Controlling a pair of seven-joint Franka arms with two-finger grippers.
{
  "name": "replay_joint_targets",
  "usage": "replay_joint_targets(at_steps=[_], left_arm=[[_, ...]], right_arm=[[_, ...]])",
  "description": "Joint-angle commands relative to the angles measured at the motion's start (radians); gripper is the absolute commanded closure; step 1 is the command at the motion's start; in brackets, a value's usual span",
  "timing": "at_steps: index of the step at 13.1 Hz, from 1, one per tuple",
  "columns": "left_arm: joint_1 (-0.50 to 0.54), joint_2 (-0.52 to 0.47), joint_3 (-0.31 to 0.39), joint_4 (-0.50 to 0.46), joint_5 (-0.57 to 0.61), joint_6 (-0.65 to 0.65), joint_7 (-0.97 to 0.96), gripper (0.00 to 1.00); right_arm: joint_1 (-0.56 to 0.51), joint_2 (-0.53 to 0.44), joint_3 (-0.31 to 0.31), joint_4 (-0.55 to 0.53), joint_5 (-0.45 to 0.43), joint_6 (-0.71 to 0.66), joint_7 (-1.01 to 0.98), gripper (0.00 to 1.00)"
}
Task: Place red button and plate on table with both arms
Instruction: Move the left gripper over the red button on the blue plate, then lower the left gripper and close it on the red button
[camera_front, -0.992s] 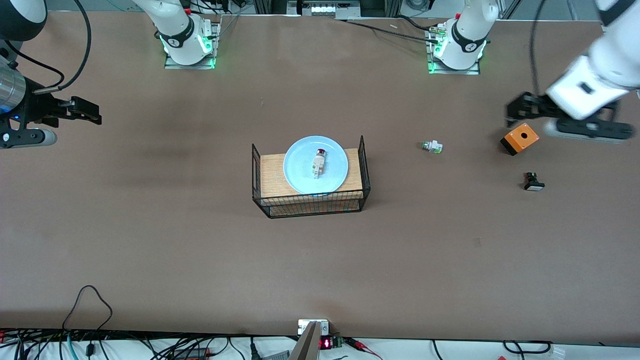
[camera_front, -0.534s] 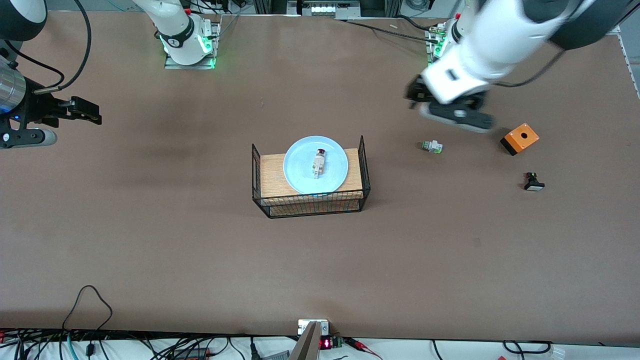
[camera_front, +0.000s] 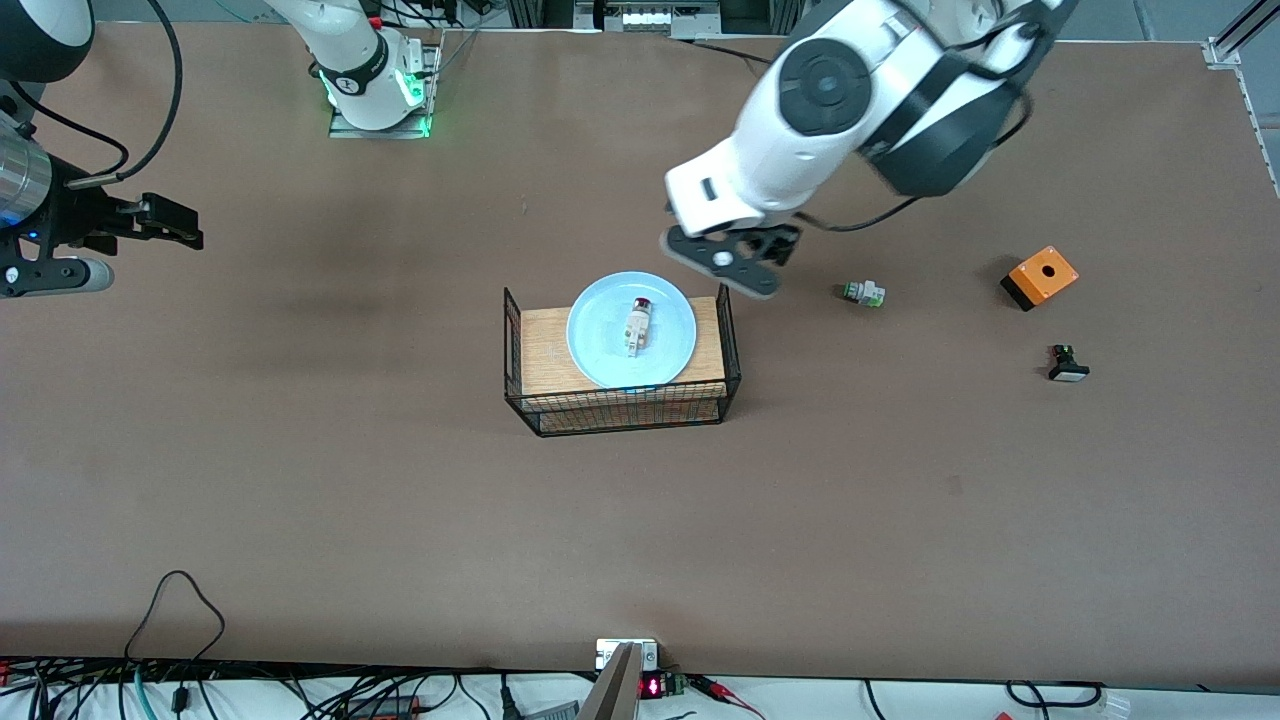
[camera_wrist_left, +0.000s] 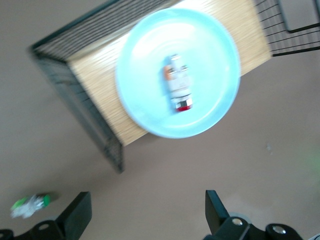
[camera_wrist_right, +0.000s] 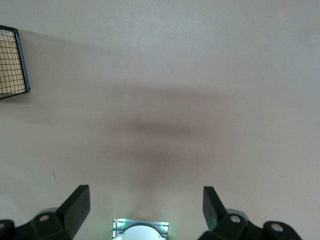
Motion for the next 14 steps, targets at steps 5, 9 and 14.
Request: replay_joint_targets(at_steps=[5, 9, 14], left_arm=[[-0.076, 0.208, 0.011, 0.156, 0.051, 0.112, 0.001, 0.0], [-0.102, 0.277, 0.011, 0.158, 0.132, 0.193, -0.005, 0.0], [-0.112, 0.312, 0.016, 0.149, 0.167, 0.236, 0.003, 0.0]], right_arm=[[0.0, 0.012, 0.003, 0.026, -0.001, -0.02, 0.005, 0.0], [0.0, 0.012, 0.003, 0.028, -0.001, -0.021, 0.005, 0.0], [0.0, 0.012, 0.003, 0.026, -0.001, -0.021, 0.005, 0.0]])
